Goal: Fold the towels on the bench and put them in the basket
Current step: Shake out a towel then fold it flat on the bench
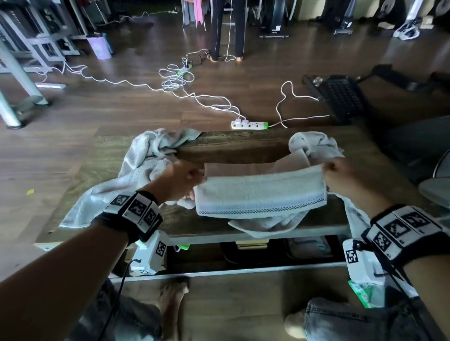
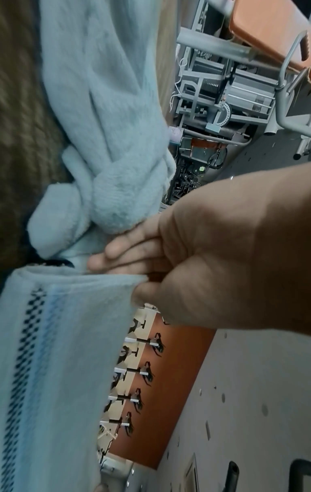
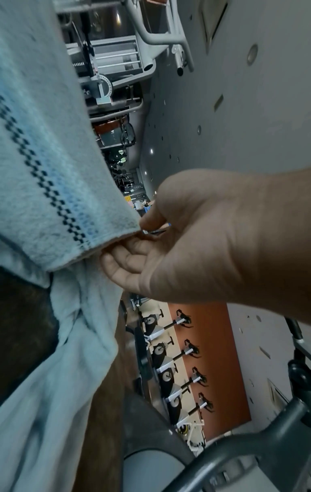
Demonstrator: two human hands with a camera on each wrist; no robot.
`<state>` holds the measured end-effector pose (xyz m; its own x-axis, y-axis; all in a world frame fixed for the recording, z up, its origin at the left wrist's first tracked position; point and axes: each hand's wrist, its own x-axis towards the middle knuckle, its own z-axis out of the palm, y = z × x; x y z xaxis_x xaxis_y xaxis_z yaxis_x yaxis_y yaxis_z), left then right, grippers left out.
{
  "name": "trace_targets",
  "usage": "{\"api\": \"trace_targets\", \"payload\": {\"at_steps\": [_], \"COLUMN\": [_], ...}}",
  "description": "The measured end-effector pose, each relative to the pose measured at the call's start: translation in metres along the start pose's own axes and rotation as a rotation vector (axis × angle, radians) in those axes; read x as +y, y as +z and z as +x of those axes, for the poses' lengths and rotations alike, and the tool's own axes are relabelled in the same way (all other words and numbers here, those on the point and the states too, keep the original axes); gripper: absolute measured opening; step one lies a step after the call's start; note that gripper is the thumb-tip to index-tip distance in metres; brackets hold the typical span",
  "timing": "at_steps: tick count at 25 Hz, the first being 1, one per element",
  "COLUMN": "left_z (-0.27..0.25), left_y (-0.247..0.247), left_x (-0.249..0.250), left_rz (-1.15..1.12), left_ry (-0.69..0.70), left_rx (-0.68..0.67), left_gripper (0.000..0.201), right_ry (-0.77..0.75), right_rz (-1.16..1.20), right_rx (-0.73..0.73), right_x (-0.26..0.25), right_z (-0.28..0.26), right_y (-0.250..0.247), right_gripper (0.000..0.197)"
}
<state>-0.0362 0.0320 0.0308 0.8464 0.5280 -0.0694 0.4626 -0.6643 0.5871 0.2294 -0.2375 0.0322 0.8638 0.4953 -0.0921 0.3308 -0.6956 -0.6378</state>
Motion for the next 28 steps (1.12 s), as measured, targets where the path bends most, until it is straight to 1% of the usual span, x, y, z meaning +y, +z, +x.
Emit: {"api": "trace_targets", "payload": {"at_steps": [2, 4, 7, 10, 12, 14, 17, 19, 22, 26, 28], "left_z": [0.022, 0.046, 0.081, 0.102, 0.107, 0.11, 0.112, 0.113, 0.113, 0.107, 0.104], "left_y": [-0.005, -0.004, 0.004, 0.017, 0.025, 0.027, 0.024, 0.022, 0.022, 0.017, 0.017], "left_x": [0.004, 0.003, -0.007, -0.018, -0.021, -0.022, -0.02, -0.017, -0.013, -0.011, -0.012], "left_rz": [0.032, 0.045, 0.141, 0.143, 0.128, 0.108, 0.043, 0.071, 0.141, 0.145, 0.131], "left_ry": [-0.037, -0.061, -0.076, -0.119, -0.148, -0.169, -0.197, -0.183, -0.156, -0.106, -0.071], "left_rx": [0.098, 0.13, 0.108, 0.072, 0.051, 0.026, -0.044, -0.074, -0.073, -0.031, -0.044], "left_gripper": [0.021, 0.021, 0.022, 0.021, 0.02, 0.018, 0.018, 0.022, 0.024, 0.015, 0.011], "right_ry": [-0.043, -0.055, -0.086, -0.106, -0.114, -0.127, -0.151, -0.169, -0.162, -0.191, -0.234], "right_rz": [0.004, -0.048, -0.124, -0.114, -0.107, -0.131, -0.115, -0.14, -0.179, -0.158, -0.138], "right_rx": [0.051, 0.085, 0.082, 0.085, 0.075, 0.033, -0.044, -0.082, -0.042, 0.032, 0.055], "right_x": [-0.01, -0.017, -0.019, -0.019, -0.017, -0.015, -0.018, -0.02, -0.019, -0.019, -0.018], "right_z": [0.02, 0.044, 0.077, 0.094, 0.098, 0.099, 0.099, 0.1, 0.1, 0.091, 0.086], "right_y": [0.004, 0.009, 0.02, 0.031, 0.037, 0.041, 0.038, 0.036, 0.034, 0.025, 0.022], "right_gripper": [0.018, 0.016, 0.021, 0.021, 0.018, 0.016, 0.022, 0.024, 0.019, 0.01, 0.01]}}
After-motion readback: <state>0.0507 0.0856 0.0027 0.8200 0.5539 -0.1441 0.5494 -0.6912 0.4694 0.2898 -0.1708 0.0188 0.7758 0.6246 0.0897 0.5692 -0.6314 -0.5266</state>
